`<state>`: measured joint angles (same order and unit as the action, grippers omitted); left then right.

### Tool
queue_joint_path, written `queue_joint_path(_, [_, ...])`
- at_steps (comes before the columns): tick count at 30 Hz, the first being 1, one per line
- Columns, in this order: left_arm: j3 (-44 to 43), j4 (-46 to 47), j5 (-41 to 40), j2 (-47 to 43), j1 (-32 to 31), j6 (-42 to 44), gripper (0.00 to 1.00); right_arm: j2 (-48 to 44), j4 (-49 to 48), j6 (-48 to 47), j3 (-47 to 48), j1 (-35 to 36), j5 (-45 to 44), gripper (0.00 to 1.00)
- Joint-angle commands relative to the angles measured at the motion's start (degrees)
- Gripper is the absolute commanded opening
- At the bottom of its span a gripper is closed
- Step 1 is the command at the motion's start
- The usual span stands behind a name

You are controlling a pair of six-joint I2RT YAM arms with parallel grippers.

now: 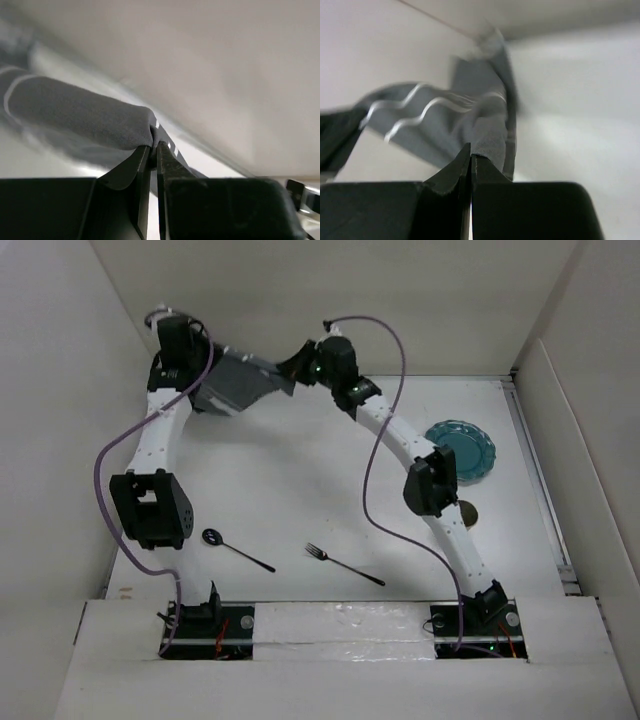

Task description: Set the dinner table for one person

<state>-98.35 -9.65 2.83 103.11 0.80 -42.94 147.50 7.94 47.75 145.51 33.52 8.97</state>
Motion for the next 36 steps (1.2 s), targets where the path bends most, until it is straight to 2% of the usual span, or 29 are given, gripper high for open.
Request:
queue_joint_path(1, [-17.9,-2.1,1.7,-0.1,-2.5,9.6,0.0,-14.5,-3.2,-12.0,3.3,-3.6,-4.4,0.0])
queue_joint_path(2, [-21.6,-3.0,2.8,0.2,-2.5,13.0,0.0,-20.2,-3.4,-13.6,0.2,-3.6,-4.8,0.0])
queue_joint_path(3, [-21.8,-2.8,4.9,-0.4,-2.5,14.7,0.0,-22.8,-3.3,-17.0,-3.2,-3.6,-4.9,0.0])
queue_joint_path(4, [-21.2,-3.1,6.6,-1.1,-2.5,16.3,0.0,-25.6,-2.8,-18.8,-10.6,-3.6,-4.8,0.0])
queue_joint_path(7, [-12.9,-2.7,9.5,-6.1,-3.0,25.2,0.0,-36.5,-2.6,-26.2,-24.8,-1.5,-7.6,0.0])
queue_joint_path(8, [-6.7,-3.6,6.3,-9.0,-3.8,29.8,0.0,-41.5,-4.1,-28.3,-36.0,-0.4,-8.6,0.0])
queue_joint_path(10, [-0.5,-4.6,3.7,-11.3,-4.3,33.8,0.0,-45.5,-4.5,-28.8,-46.4,0.6,-11.2,0.0])
queue_joint_path(11, [5.1,-5.3,1.0,-12.0,-4.3,34.1,0.07,-47.1,-4.2,-28.4,-55.6,1.1,-14.5,0.0])
queue_joint_path(12, [7.5,-5.6,-1.0,-14.0,-5.0,33.4,0.17,-50.3,-3.6,-26.7,-60.0,1.1,-15.7,0.0])
queue_joint_path(13, [10.3,-5.6,-2.2,-14.9,-5.0,32.4,0.37,-51.9,-4.0,-25.9,-64.3,2.0,-16.8,0.0])
queue_joint_path(14, [14.7,-5.6,-4.6,-15.7,-5.0,31.3,0.45,-53.3,-4.6,-24.6,-72.2,2.5,-17.4,0.0])
queue_joint_path(15, [16.8,-6.0,-5.2,-17.7,-5.0,30.5,0.52,-54.8,-4.7,-22.0,-75.2,2.5,-17.4,0.0])
queue_joint_path(16, [18.6,-6.5,-6.9,-18.5,-5.0,29.1,0.58,-57.3,-4.3,-21.4,-77.5,2.5,-17.1,0.0])
queue_joint_path(18, [23.5,-8.1,-7.8,-21.5,-5.0,28.1,0.59,-59.4,-2.8,-20.5,-82.1,3.8,-19.4,0.0])
queue_joint_path(21, [29.8,-9.7,-7.7,-26.1,-5.0,26.8,0.59,-61.9,2.3,-19.9,-82.7,3.8,-21.5,0.0])
queue_joint_path(23, [32.5,-11.3,-3.2,-27.3,-5.0,26.2,0.47,-63.5,3.2,-20.4,-83.1,3.8,-21.4,0.0])
queue_joint_path(24, [33.3,-12.9,2.3,-27.3,-5.5,26.3,0.45,-64.0,3.7,-20.6,-83.5,3.8,-21.3,0.0])
queue_joint_path(26, [34.7,-16.0,1.8,-26.6,-7.5,26.2,0.45,-65.1,4.3,-20.4,-84.5,3.8,-21.0,0.0])
queue_joint_path(27, [35.6,-19.7,-2.2,-25.8,-12.2,25.6,0.45,-66.4,5.5,-20.1,-85.4,3.8,-20.7,0.0])
queue_joint_path(28, [35.6,-19.7,-2.2,-25.8,-12.2,25.6,0.45,-66.4,5.5,-20.1,-85.4,3.8,-20.7,0.0])
queue_joint_path(29, [37.0,-20.4,-5.8,-25.6,-13.1,23.8,0.46,-67.5,6.6,-19.8,-85.7,3.8,-20.3,0.0])
queue_joint_path(31, [39.1,-20.5,-7.1,-26.7,-13.1,20.4,0.49,-68.9,7.5,-20.0,-87.2,3.8,-20.4,0.0])
queue_joint_path(36, [50.6,-16.5,-3.6,-37.0,-13.1,7.3,0.57,-72.4,10.9,-19.3,-90.7,3.3,-20.4,0.0])
